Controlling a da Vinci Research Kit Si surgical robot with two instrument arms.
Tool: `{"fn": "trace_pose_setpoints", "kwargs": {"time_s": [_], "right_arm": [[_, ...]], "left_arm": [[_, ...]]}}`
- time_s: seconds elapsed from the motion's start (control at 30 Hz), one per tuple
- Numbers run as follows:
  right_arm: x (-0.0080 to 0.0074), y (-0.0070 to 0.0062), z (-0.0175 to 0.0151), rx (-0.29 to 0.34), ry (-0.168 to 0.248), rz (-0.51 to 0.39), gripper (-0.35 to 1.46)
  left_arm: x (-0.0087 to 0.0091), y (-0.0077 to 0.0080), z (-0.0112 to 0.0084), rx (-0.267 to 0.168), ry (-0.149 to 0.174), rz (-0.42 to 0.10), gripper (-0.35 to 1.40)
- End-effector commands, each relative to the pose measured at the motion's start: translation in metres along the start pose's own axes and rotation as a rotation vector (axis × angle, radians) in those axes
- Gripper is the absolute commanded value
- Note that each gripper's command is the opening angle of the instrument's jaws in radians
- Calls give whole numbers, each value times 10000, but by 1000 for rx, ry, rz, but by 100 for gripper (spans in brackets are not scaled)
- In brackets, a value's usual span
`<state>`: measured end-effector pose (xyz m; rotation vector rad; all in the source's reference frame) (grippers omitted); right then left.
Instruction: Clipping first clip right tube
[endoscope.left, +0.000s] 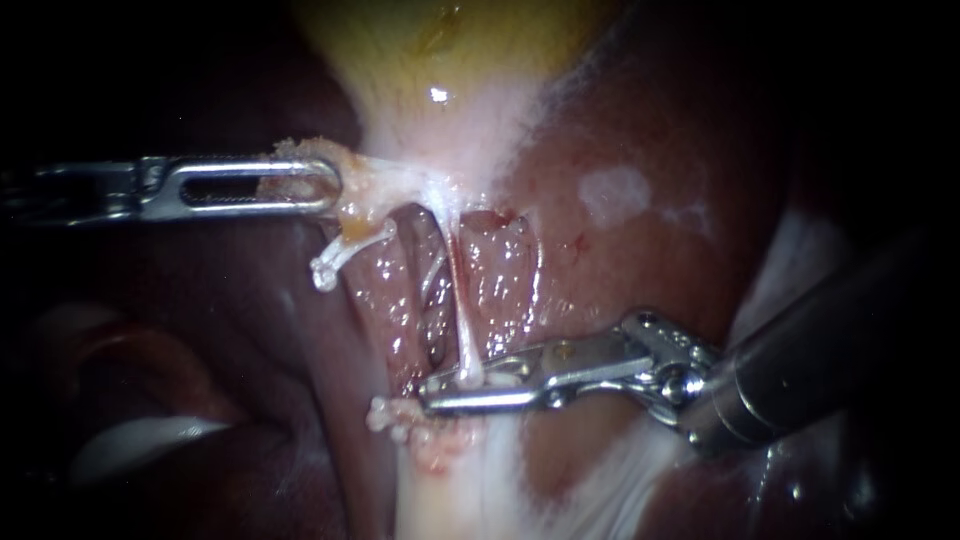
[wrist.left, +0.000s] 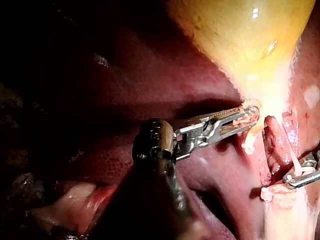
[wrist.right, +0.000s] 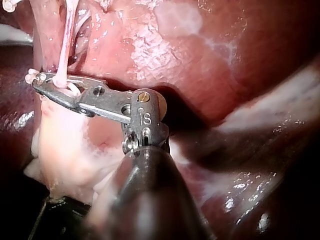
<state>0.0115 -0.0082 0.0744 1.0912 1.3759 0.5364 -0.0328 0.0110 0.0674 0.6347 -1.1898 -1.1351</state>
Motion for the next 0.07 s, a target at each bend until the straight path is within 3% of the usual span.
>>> {"fn": "trace_pose_setpoints", "kwargs": {"time_s": [0.03, 0.07], "right_arm": [[1, -1, -1, 0, 0, 1, -35], [2, -1, -1, 1, 0, 1, -35]], "left_arm": [[0, 0, 0, 0, 0, 1, -35], [0, 1, 0, 0, 0, 1, -35]]}}
